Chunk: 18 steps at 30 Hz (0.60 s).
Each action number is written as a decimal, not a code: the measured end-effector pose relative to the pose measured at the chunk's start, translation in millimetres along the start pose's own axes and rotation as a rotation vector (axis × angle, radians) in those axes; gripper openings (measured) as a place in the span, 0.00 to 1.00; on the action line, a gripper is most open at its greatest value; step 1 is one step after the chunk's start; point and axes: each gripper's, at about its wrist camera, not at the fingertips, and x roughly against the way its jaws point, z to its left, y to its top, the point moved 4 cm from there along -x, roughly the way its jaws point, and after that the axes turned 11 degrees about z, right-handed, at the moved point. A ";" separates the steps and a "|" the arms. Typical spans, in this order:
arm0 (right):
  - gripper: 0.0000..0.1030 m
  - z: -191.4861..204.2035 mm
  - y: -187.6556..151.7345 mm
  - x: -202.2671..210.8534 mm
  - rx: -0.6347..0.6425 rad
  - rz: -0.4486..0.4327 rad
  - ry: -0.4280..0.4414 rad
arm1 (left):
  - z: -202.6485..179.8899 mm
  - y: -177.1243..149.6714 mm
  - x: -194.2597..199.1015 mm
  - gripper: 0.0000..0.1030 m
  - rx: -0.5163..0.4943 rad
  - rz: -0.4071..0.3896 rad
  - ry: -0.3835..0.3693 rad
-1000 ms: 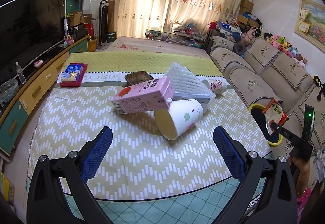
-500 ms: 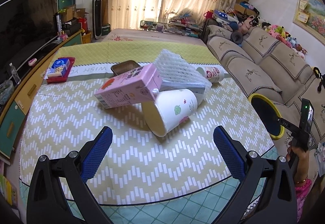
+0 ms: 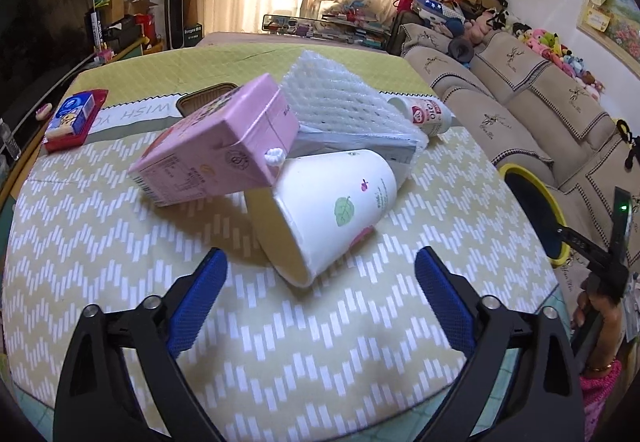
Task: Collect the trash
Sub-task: 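Grasp the white paper cup rim with the left tool and lift it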
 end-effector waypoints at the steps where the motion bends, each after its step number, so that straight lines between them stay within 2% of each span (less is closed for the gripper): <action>1: 0.30 -0.2 0.1 0.1 0.000 0.000 0.001 | -0.5 1.8 -4.9 0.86 -0.004 0.003 0.004; 8: 0.30 1.3 -2.1 -0.8 0.003 0.006 0.012 | -8.8 8.5 -20.8 0.65 -0.031 0.013 0.006; 10: 0.30 1.2 -1.7 -1.1 0.004 0.008 0.015 | -12.1 9.7 -23.7 0.53 -0.036 0.015 0.004; 18: 0.31 3.4 -3.9 1.2 0.004 0.005 0.031 | -24.5 9.1 -25.8 0.18 -0.066 0.016 -0.026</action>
